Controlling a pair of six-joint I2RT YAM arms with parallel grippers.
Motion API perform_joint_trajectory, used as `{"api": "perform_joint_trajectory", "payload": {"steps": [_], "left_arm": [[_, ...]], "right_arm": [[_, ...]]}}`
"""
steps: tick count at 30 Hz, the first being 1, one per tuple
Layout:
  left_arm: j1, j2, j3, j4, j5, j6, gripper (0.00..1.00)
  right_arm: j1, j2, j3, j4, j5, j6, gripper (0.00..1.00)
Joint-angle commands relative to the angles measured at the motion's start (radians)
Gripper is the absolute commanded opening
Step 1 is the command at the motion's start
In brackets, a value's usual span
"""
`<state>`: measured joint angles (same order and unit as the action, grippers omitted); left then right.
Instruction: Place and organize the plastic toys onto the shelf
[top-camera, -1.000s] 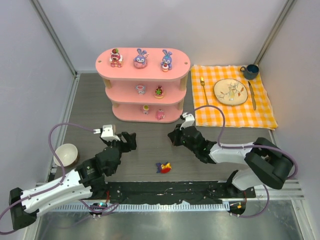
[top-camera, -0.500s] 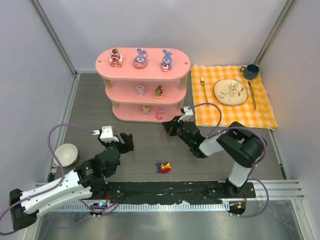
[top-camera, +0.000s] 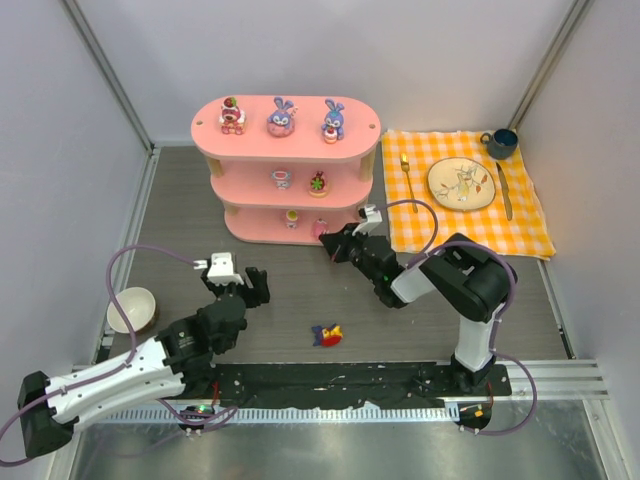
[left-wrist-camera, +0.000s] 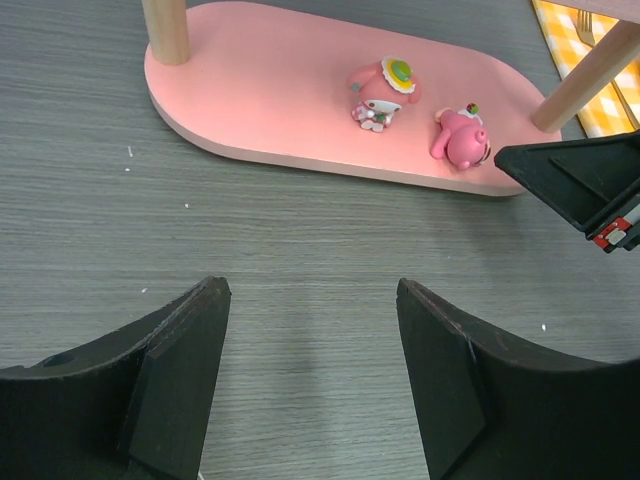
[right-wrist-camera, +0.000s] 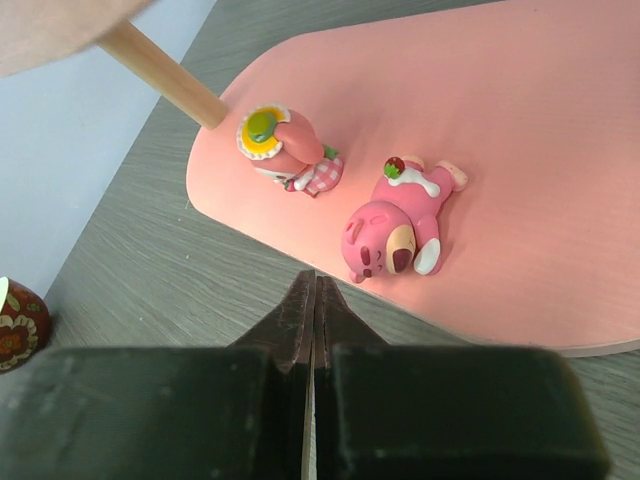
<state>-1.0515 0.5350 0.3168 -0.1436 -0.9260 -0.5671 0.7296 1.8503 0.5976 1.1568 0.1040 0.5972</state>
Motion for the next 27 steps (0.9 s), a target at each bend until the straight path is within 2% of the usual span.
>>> {"api": "perform_joint_trajectory", "payload": {"steps": [1,27], "left_arm": [[-0.001,0.019,-0.007,0.073,-0.030,0.012,0.72],[0.041,0.052,-0.039,0.137,0.006,0.023,0.72]], "right_arm": [[-0.010,0.018,0.036,0.072,-0.027,0.006,0.01],[-0.056,0.107,0.083,0.081,-0.070,0.013,0.01]]}}
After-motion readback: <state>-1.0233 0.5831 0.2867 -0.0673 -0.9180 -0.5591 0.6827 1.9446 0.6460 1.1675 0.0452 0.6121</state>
